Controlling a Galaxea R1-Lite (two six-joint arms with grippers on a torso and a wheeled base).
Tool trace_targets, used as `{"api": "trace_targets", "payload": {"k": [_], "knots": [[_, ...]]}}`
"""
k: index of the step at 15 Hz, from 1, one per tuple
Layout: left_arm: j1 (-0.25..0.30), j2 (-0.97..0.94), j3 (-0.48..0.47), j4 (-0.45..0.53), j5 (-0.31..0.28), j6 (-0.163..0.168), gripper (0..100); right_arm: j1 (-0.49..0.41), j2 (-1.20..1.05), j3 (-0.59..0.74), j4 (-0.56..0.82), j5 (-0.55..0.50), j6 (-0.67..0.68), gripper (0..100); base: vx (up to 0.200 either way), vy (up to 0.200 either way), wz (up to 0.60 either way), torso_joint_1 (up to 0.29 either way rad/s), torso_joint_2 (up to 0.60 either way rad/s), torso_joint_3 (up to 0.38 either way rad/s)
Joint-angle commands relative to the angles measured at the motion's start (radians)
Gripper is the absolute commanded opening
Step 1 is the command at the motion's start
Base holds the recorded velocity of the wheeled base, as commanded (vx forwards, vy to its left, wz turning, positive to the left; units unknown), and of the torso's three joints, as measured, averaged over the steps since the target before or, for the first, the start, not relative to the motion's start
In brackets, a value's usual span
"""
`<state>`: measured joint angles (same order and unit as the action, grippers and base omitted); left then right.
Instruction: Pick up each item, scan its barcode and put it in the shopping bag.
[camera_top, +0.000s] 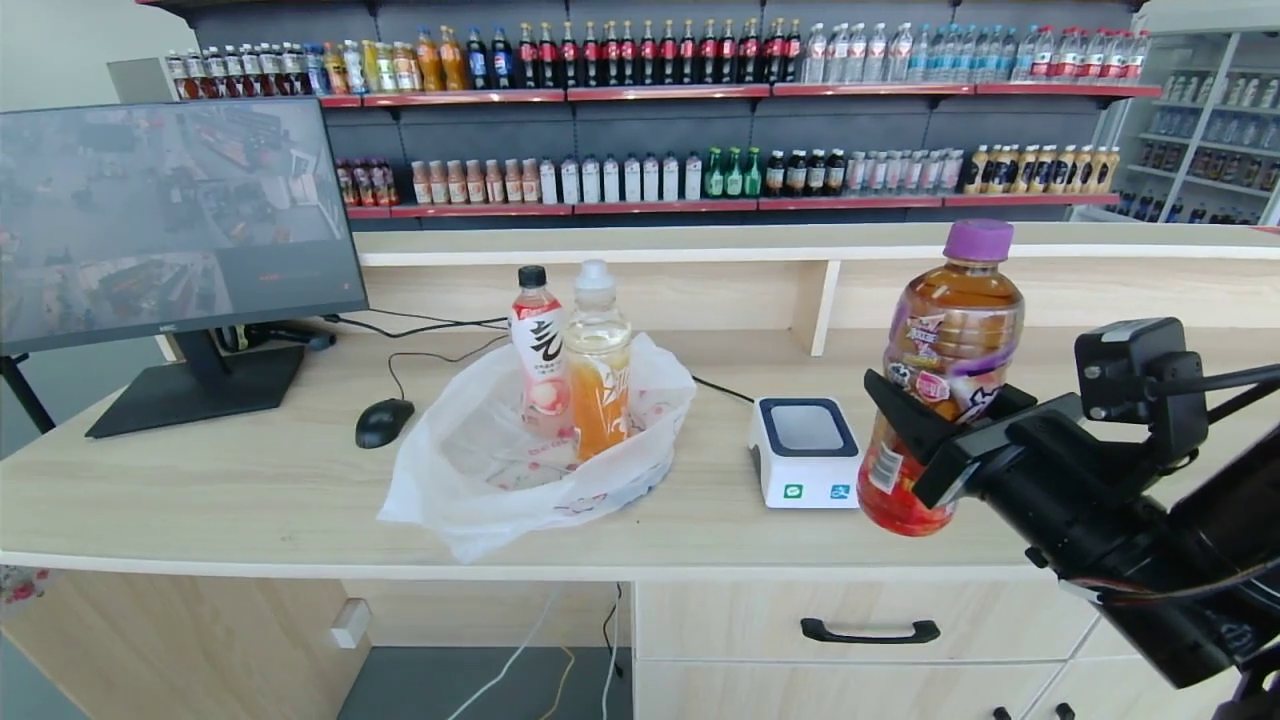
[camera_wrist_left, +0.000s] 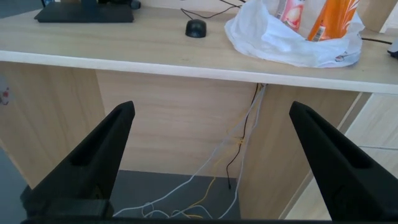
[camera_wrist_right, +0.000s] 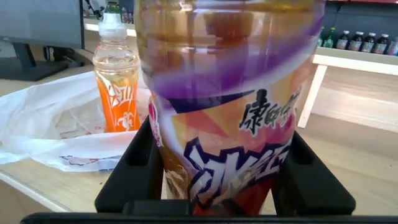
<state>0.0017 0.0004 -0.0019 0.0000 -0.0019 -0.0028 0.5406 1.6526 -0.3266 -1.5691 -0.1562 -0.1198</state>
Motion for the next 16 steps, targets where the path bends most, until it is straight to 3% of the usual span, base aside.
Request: {"api": "trace_targets", "payload": {"k": [1,3,7,14,16], "knots": [[0.0,0.0,0.0,0.002,0.0,0.0,100,0.004,-0.002,-0.005,-0.002,0.003,-0.008,0,0.0,0.0,0.0,0.0,0.0,0.0],[-0.002,0.0,0.0,0.002,0.0,0.0,100,0.009,0.0,-0.006,-0.002,0.012,-0.04,0,0.0,0.0,0.0,0.0,0.0,0.0],[-0.002,0.0,0.0,0.002,0.0,0.0,100,0.002,0.003,-0.051,-0.002,0.141,-0.159,0,0.0,0.0,0.0,0.0,0.0,0.0],[-0.002,0.0,0.0,0.002,0.0,-0.002,100,0.012,0.148,-0.261,-0.002,0.325,-0.509,0,0.0,0.0,0.0,0.0,0.0,0.0],[-0.002,0.0,0.0,0.002,0.0,0.0,100,-0.001,0.225,-0.29,-0.002,0.426,-0.603,0,0.0,0.0,0.0,0.0,0.0,0.0]]}}
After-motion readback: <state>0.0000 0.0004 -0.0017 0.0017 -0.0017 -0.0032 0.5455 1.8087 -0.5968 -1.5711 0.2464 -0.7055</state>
